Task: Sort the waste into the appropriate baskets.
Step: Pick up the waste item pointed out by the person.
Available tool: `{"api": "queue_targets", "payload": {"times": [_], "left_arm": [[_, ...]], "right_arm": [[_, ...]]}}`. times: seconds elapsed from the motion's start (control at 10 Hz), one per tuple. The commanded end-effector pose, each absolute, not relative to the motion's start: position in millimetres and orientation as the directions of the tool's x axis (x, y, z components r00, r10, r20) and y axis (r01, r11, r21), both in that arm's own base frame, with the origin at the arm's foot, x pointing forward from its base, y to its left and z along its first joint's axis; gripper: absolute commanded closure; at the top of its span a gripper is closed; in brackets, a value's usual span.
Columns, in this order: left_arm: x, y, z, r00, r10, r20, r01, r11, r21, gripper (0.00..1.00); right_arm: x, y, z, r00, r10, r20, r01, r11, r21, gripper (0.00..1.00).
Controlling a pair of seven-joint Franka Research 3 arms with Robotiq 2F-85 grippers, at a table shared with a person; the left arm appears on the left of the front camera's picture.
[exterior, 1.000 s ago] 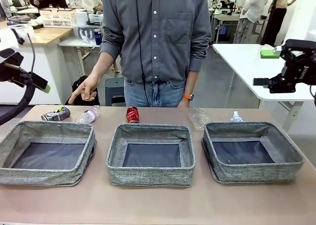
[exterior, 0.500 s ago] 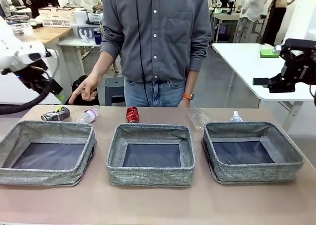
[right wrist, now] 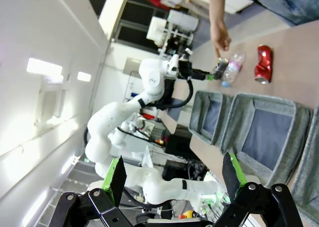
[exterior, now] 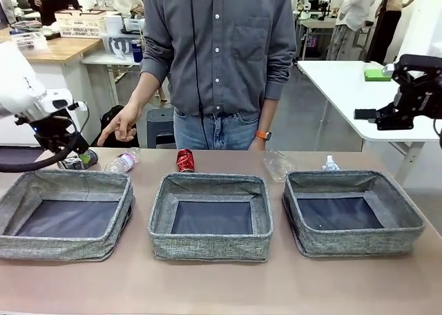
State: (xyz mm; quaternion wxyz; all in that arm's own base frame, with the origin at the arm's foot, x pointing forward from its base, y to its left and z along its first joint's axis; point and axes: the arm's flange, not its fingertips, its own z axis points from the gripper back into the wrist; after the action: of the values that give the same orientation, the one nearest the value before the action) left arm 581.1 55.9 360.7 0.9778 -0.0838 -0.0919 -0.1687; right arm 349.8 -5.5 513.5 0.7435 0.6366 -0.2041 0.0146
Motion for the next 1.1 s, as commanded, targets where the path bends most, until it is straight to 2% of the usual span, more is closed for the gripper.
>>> {"api": "queue_targets", "payload": {"times": [0.0, 0.3, 1.0], "left_arm": [[596, 60, 347, 0.934, -0.266, 0.24, 0.298, 0.948, -0.11, 0.0], [599, 54, 324, 0.916, -0.285, 0.281, 0.322, 0.942, -0.096, 0.0], [599, 38, 327, 0.92, -0.284, 0.272, 0.318, 0.944, -0.09, 0.0]], "right_arm": [[352, -3, 518, 0.916, -0.249, 0.313, -0.277, 0.169, 0.946, 0.0], [352, -3, 518, 0.916, -0.249, 0.313, -0.277, 0.169, 0.946, 0.0], [352, -3, 518, 0.916, -0.249, 0.313, -0.277, 0.169, 0.946, 0.0]]}}
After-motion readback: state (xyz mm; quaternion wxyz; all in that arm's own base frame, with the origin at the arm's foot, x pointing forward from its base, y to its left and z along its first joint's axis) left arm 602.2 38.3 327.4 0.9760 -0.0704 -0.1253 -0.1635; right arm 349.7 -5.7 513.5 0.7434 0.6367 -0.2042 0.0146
